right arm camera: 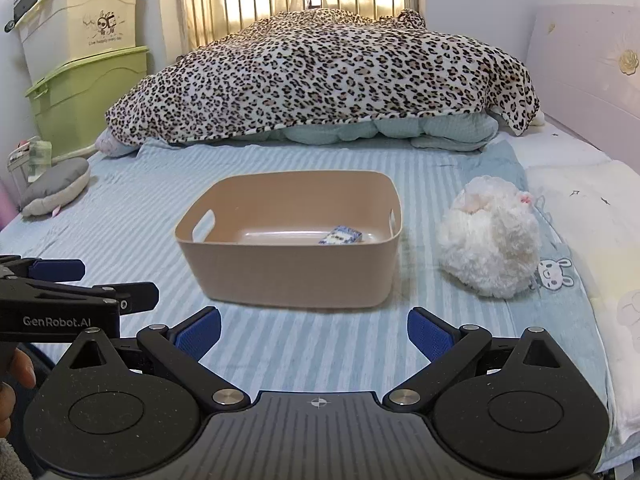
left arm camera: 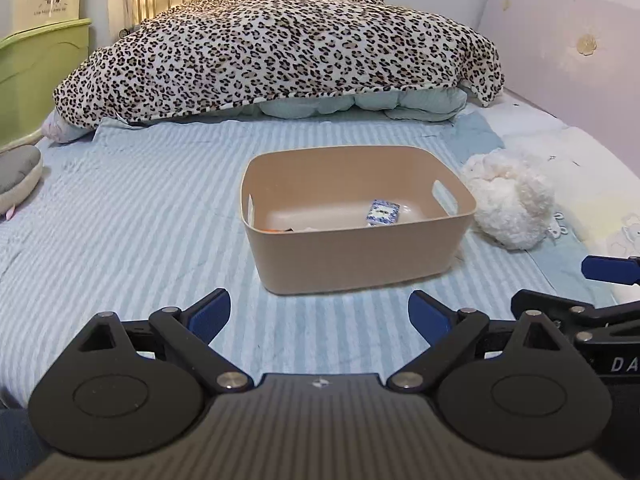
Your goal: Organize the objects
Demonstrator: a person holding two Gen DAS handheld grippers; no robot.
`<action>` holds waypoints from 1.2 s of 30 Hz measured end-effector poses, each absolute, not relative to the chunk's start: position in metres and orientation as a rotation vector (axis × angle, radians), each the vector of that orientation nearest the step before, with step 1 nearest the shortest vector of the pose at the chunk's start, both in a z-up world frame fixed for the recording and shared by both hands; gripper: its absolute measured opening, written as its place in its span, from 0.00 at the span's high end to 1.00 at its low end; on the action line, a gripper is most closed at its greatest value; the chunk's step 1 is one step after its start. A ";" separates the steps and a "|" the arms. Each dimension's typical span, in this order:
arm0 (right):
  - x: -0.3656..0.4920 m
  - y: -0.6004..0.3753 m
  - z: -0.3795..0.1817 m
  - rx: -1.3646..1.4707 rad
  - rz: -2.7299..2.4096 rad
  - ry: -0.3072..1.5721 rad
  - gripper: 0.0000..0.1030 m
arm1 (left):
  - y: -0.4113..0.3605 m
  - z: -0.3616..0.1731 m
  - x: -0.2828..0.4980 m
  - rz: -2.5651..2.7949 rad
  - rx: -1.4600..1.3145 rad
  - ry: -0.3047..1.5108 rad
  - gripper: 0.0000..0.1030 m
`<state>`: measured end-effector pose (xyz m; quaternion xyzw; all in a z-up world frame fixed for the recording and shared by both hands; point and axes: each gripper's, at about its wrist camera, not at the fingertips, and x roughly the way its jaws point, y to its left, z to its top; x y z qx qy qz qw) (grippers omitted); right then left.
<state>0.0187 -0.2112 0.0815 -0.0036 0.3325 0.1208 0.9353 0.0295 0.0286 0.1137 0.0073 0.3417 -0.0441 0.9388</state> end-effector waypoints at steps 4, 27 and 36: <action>0.006 -0.213 0.082 -0.006 0.253 0.680 0.02 | 0.029 0.116 0.014 -0.094 0.010 0.690 0.07; -0.034 -0.215 0.084 0.004 0.278 0.695 0.01 | 0.024 0.126 -0.035 -0.093 0.031 0.661 0.07; -0.042 -0.221 0.087 0.023 0.270 0.693 0.01 | 0.026 0.123 -0.040 -0.097 0.042 0.670 0.07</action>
